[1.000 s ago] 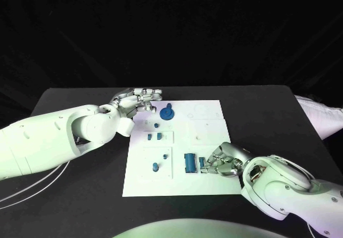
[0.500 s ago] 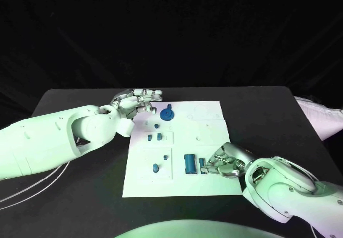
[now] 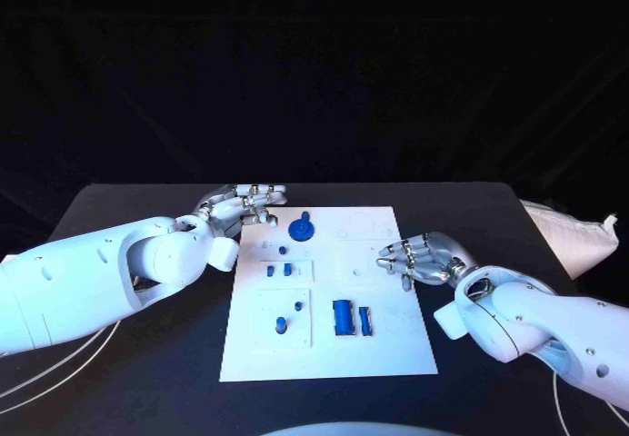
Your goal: Assemble the parts on the task board
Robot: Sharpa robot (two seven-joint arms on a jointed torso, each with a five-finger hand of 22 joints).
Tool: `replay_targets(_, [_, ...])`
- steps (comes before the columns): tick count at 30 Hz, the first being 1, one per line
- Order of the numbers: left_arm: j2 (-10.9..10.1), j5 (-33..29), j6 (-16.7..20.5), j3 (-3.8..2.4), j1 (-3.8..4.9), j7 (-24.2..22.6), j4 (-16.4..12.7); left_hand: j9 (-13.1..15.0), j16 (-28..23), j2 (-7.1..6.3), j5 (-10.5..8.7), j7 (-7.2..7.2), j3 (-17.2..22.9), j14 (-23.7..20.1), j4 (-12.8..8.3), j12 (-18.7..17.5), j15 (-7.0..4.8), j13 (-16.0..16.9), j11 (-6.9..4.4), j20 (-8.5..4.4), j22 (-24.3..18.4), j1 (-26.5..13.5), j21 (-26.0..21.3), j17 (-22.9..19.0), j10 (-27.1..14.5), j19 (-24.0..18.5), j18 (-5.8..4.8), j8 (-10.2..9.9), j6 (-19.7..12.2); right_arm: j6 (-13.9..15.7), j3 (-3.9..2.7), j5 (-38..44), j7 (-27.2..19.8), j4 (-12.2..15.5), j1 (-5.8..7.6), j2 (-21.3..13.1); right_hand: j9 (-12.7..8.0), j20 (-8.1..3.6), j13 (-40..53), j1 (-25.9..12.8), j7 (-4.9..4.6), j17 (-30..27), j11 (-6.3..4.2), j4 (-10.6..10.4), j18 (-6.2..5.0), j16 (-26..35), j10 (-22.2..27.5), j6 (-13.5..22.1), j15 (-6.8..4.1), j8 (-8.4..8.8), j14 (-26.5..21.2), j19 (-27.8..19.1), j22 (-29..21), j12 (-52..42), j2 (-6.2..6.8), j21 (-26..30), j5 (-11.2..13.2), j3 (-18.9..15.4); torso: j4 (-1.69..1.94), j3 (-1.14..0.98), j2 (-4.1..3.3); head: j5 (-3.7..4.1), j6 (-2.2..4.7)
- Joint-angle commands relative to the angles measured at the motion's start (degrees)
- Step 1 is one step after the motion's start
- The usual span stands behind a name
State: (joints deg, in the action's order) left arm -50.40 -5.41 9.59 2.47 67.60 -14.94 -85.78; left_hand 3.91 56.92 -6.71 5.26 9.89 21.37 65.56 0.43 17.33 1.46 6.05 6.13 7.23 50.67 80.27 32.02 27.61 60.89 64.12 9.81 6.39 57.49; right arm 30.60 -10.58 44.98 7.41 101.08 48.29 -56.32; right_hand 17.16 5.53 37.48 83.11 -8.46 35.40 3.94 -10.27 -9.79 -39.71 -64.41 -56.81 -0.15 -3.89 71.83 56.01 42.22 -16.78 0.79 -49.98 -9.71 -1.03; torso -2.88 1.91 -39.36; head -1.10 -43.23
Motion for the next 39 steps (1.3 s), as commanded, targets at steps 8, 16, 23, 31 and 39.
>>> replay_targets(8, [3.22,-3.22,5.44,-0.05,-1.03,-7.38,3.62,-0.13,-24.68,-0.15,-0.05,0.37,-0.10,-11.97,1.65,-3.05,4.00,-2.35,1.91,3.55,-9.17,-1.05,-14.98,-12.01,-2.20,-16.51,-0.54,-0.25,-1.67,-6.38,0.01,-32.53,-27.44,-15.84,3.05,7.80,-5.67,5.55,-24.51,5.59,-2.63,-12.92,3.43,2.98,-1.02,25.00,-0.31,0.96,4.72,0.35,-7.44,-6.30,-17.92,12.83,-0.30,25.22,3.13,5.59,-0.08,0.53,2.20,0.65,5.23])
replay_targets(16, [5.84,-2.77,7.46,-0.06,-1.98,-9.98,6.58,-0.14,-40.61,0.39,0.03,0.08,-2.50,-12.37,2.57,-7.93,7.00,-2.44,3.58,8.06,-19.90,-0.24,-25.44,-18.28,-2.78,-22.40,0.76,-1.54,-1.72,-10.43,-0.01,-37.40,-30.75,-24.03,4.58,13.00,-9.44,6.77,-33.69,2.76,-2.62,-18.57,4.11,6.25,-0.52,34.18,-0.68,0.37,6.10,0.29,-9.36,-2.28,-24.44,13.14,0.10,32.63,2.83,9.13,0.09,0.15,2.86,0.96,7.99])
replay_targets(23, [6.00,-2.12,6.85,-0.08,-2.23,-7.52,6.57,-3.91,-48.38,6.71,-5.26,-3.42,-9.72,-31.27,-0.43,-11.91,4.13,-6.05,0.20,2.76,-32.51,-28.59,-32.02,-22.51,-23.59,-37.37,-2.94,-6.39,-21.59,-6.40,0.34,-34.57,-27.78,-24.31,4.92,13.57,-12.58,2.06,-37.48,-28.49,1.34,-25.96,1.22,10.27,2.98,39.71,22.15,20.20,0.15,3.89,-30.65,-20.26,-31.41,16.78,-0.79,39.28,5.22,6.88,0.29,0.13,3.02,0.98,7.91])
replay_targets(31, [5.92,-0.06,14.44,-0.73,-3.66,-9.53,3.63,-3.91,-50.76,6.71,-5.26,-5.25,-12.98,-40.89,-0.43,-17.33,2.57,-6.05,-1.59,-0.05,-37.61,-43.09,-32.02,-27.61,-34.04,-44.86,-4.21,-6.39,-31.65,1.19,4.24,-38.54,-31.37,-19.29,7.57,12.83,-17.16,-0.06,-37.48,-43.73,3.34,-28.62,-3.94,10.27,4.56,39.71,33.98,30.47,0.15,3.89,-42.18,-30.28,-34.44,16.78,-0.79,42.28,9.71,5.37,2.05,-1.26,6.53,1.06,8.55])
replay_targets(39, [5.79,3.38,27.06,-1.82,-6.03,-12.87,-1.27,-3.91,-52.48,6.71,-5.26,-9.89,-15.32,-47.77,-0.43,-17.33,-1.46,-6.05,-6.13,-2.05,-41.25,-53.46,-32.02,-27.61,-41.53,-50.24,-5.43,-6.39,-38.85,10.89,9.23,-43.61,-35.96,-12.87,10.96,11.88,-17.16,-5.53,-37.48,-54.68,8.46,-30.50,-3.94,10.27,5.18,39.71,42.44,37.80,0.15,3.89,-50.44,-37.45,-36.60,16.78,-0.79,44.41,9.71,1.03,2.88,-1.91,8.18,1.10,8.85])
